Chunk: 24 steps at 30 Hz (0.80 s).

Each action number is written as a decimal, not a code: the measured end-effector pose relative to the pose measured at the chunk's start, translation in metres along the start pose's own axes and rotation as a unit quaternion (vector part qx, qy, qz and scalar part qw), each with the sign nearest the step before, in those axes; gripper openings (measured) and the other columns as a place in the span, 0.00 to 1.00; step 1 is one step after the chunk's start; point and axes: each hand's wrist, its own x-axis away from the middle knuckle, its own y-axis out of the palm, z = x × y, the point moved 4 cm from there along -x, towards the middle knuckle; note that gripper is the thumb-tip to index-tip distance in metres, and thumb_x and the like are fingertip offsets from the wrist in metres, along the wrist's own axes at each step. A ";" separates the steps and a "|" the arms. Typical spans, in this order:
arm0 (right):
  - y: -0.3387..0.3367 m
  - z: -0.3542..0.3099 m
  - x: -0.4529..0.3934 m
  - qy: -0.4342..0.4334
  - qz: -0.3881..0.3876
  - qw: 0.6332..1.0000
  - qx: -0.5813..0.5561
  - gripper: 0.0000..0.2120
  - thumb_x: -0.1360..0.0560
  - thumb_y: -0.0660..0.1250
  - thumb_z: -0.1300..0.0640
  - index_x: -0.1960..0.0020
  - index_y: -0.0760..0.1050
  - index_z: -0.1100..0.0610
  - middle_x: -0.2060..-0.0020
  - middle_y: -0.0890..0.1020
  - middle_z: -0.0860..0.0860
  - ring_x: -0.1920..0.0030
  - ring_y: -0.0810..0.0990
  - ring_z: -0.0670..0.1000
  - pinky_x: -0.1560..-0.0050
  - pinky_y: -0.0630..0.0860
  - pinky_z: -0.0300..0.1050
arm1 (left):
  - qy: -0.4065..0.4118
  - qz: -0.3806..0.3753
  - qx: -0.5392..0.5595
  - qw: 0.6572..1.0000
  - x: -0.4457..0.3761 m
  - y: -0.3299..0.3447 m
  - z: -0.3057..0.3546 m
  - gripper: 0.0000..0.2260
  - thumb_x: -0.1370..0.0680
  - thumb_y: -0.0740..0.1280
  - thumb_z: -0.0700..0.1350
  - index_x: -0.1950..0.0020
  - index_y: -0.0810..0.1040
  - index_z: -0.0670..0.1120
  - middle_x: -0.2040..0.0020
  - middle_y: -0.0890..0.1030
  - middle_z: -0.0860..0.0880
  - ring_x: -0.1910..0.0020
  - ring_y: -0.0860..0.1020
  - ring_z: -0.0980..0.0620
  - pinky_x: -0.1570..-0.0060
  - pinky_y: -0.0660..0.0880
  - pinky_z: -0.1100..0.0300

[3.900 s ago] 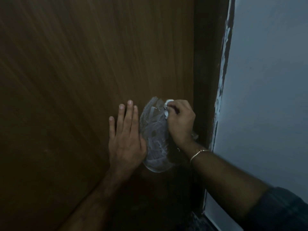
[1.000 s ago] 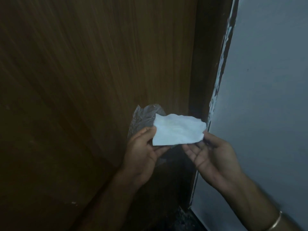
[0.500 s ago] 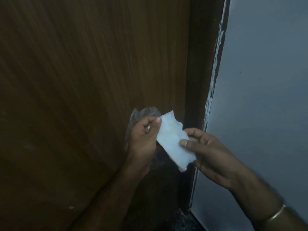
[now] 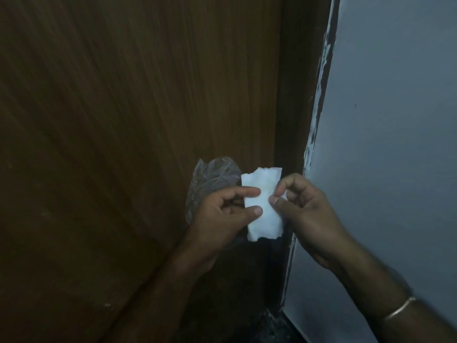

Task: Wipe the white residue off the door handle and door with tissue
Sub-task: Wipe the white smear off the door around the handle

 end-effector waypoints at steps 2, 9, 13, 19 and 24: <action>-0.002 0.001 -0.003 0.007 -0.018 1.000 0.013 0.08 0.27 0.72 0.61 0.51 0.79 0.52 0.45 0.82 0.49 0.43 0.82 0.54 0.54 0.83 0.51 | 0.002 -0.002 -0.026 1.000 -0.002 0.000 0.003 0.15 0.27 0.73 0.36 0.43 0.82 0.50 0.48 0.86 0.49 0.49 0.85 0.51 0.55 0.83 0.55; -0.001 -0.005 -0.014 -0.046 -0.023 0.970 0.237 0.28 0.30 0.76 0.61 0.37 0.75 0.37 0.39 0.73 0.32 0.40 0.75 0.41 0.50 0.81 0.36 | 0.059 0.036 -0.156 0.985 -0.009 0.000 0.014 0.23 0.27 0.73 0.36 0.34 0.77 0.51 0.44 0.82 0.51 0.48 0.82 0.55 0.56 0.81 0.65; 0.001 -0.008 -0.019 -0.089 0.019 0.942 0.322 0.24 0.29 0.75 0.59 0.40 0.75 0.38 0.41 0.73 0.35 0.48 0.73 0.33 0.57 0.73 0.21 | 0.073 0.054 -0.195 0.977 -0.012 0.000 0.018 0.24 0.25 0.72 0.36 0.31 0.75 0.50 0.39 0.80 0.49 0.45 0.81 0.54 0.49 0.80 0.64; -0.003 -0.010 -0.020 -0.097 0.030 0.936 0.337 0.10 0.29 0.75 0.55 0.52 0.81 0.42 0.54 0.80 0.36 0.53 0.78 0.35 0.59 0.77 0.28 | 0.081 0.075 -0.286 0.952 -0.015 -0.009 0.023 0.10 0.25 0.72 0.42 0.44 0.82 0.50 0.50 0.79 0.52 0.56 0.78 0.58 0.62 0.74 0.73; -0.007 -0.003 -0.027 -0.050 0.005 0.960 0.277 0.05 0.28 0.74 0.53 0.52 0.83 0.50 0.50 0.77 0.40 0.47 0.76 0.38 0.55 0.78 0.31 | 0.042 0.058 -0.218 0.973 -0.017 -0.013 0.013 0.04 0.24 0.71 0.44 0.49 0.81 0.49 0.51 0.81 0.51 0.53 0.80 0.54 0.55 0.78 0.61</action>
